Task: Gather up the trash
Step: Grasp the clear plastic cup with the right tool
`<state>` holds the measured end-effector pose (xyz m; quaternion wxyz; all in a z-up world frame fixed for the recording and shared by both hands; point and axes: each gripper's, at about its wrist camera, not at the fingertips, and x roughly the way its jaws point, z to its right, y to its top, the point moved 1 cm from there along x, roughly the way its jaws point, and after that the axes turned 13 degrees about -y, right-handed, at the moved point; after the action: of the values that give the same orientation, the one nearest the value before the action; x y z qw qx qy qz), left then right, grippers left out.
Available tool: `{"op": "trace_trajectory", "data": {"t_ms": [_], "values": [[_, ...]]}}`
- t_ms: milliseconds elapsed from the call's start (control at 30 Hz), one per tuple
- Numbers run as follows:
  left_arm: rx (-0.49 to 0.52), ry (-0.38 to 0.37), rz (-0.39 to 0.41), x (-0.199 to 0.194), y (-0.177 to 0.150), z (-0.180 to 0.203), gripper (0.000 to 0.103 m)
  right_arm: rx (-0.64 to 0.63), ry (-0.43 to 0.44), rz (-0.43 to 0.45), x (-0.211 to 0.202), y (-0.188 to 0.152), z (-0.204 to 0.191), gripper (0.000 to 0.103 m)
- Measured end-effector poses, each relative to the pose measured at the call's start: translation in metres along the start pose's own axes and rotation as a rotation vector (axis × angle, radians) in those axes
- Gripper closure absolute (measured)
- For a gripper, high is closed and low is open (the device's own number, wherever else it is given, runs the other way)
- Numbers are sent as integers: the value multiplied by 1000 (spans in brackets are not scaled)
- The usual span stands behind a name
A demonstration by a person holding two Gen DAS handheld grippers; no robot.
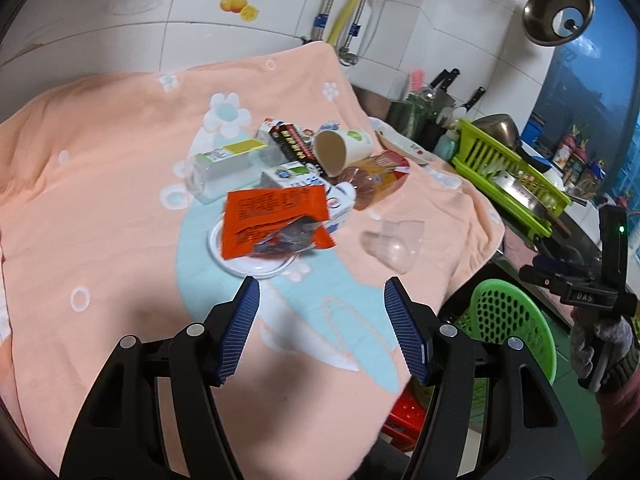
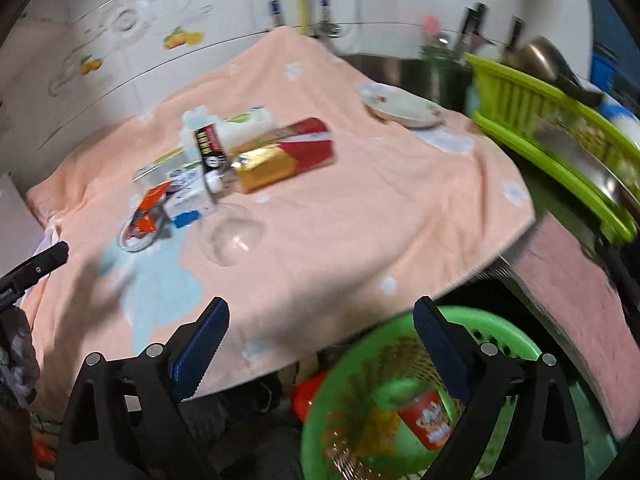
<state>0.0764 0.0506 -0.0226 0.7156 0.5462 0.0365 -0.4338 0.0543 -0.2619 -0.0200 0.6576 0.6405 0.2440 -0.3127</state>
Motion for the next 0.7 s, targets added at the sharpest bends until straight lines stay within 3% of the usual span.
{"op": "trace_trajectory", "data": {"t_ms": [700], "values": [[-12, 26, -40, 24, 4, -24, 39, -134, 194, -28, 85, 50, -80, 10]]}}
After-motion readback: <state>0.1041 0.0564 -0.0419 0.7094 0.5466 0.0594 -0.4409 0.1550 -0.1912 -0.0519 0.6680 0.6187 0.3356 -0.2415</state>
